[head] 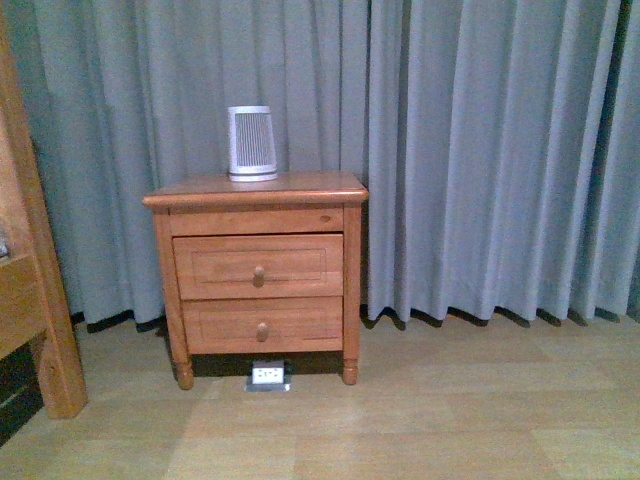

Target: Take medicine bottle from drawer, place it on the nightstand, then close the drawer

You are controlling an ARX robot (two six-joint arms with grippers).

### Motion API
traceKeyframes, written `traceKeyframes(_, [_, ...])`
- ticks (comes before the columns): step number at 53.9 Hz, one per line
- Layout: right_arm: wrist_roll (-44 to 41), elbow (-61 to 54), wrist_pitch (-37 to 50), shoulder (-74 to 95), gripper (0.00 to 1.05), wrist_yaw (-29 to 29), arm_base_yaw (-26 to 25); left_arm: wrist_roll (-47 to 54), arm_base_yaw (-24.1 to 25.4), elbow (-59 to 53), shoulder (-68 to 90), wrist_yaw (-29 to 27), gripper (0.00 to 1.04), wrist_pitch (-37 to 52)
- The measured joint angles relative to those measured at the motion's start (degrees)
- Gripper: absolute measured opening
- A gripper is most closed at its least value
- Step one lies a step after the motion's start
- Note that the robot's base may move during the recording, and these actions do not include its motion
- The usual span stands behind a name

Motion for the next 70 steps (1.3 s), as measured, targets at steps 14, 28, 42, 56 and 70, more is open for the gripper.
traceKeyframes(14, [0.0, 0.0, 0.0, -0.02, 0.98, 0.02, 0.0, 0.0, 0.0, 0.0, 0.0, -0.02, 0.98, 0.0])
traceKeyframes(28, [0.0, 0.0, 0.0, 0.0, 0.98, 0.0, 0.0, 0.0, 0.0, 0.0, 0.0, 0.0, 0.98, 0.0])
traceKeyframes(42, [0.0, 0.0, 0.0, -0.02, 0.98, 0.0, 0.0, 0.0, 0.0, 0.0, 0.0, -0.02, 0.98, 0.0])
traceKeyframes(56, [0.0, 0.0, 0.0, 0.0, 0.98, 0.0, 0.0, 0.0, 0.0, 0.0, 0.0, -0.04, 0.98, 0.0])
traceKeyframes(70, [0.0, 0.0, 0.0, 0.0, 0.98, 0.04, 0.0, -0.42, -0.02, 0.04, 0.2, -0.31, 0.98, -0.24])
